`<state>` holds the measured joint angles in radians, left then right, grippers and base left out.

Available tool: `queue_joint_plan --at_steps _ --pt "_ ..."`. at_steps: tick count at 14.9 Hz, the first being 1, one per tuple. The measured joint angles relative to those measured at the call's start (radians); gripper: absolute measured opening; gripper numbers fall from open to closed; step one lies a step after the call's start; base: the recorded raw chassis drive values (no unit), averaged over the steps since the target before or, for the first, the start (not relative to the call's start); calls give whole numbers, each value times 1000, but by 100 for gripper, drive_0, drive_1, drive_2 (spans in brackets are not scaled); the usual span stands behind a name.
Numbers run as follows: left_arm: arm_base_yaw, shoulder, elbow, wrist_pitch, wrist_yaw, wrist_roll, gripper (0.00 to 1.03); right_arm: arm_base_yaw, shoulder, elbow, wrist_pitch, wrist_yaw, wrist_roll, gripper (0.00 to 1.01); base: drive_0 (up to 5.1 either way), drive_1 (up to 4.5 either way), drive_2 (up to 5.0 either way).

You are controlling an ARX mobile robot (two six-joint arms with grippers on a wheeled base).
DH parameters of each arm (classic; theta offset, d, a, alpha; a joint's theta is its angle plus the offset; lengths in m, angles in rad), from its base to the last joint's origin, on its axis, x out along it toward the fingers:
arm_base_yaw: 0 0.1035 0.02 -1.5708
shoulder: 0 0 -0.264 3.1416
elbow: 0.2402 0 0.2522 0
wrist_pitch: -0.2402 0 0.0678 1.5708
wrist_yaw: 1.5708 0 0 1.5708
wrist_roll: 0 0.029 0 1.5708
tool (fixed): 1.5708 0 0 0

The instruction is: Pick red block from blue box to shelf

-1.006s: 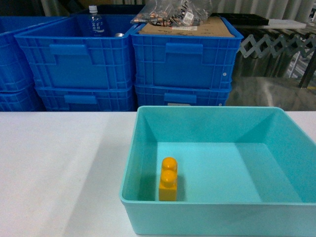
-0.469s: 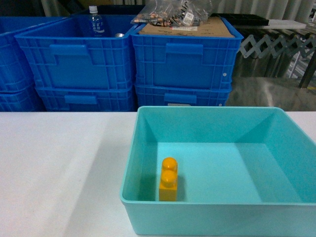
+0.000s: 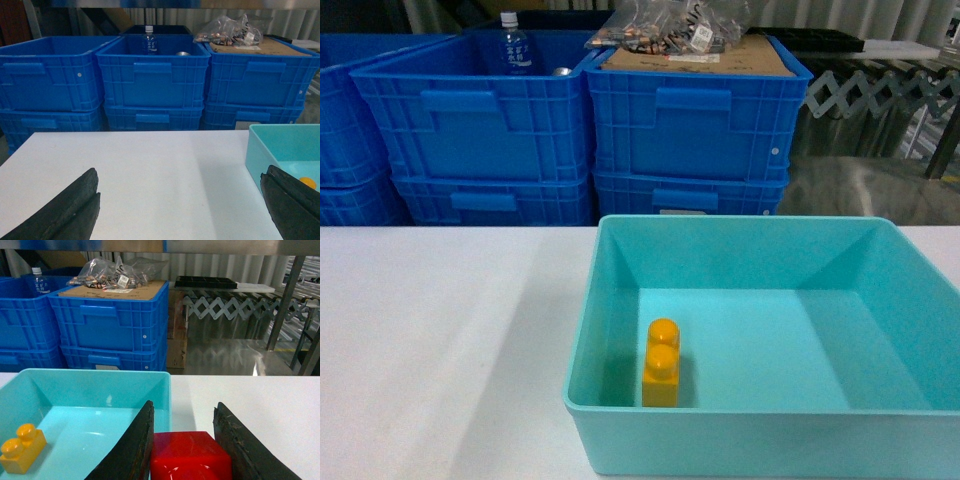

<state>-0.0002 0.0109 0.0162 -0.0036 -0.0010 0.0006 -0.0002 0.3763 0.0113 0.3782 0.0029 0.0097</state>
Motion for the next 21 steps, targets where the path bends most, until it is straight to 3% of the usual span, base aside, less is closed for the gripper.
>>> queue_joint_plan --at_steps 1,8,9,10,21 --pt "0 0 0 0 0 0 98 0 -75 0 -78 0 0 29 0 0 0" --pt "0 0 0 0 0 0 98 0 -209 0 -215 0 -2 29 0 0 0" --pt "0 0 0 0 1 0 98 0 -295 0 -346 -2 -2 29 0 0 0" --pt "0 0 0 0 -1 0 98 0 -373 1 -376 -2 -3 29 0 0 0" --pt "0 0 0 0 1 0 98 0 -372 0 -382 -3 -3 29 0 0 0"
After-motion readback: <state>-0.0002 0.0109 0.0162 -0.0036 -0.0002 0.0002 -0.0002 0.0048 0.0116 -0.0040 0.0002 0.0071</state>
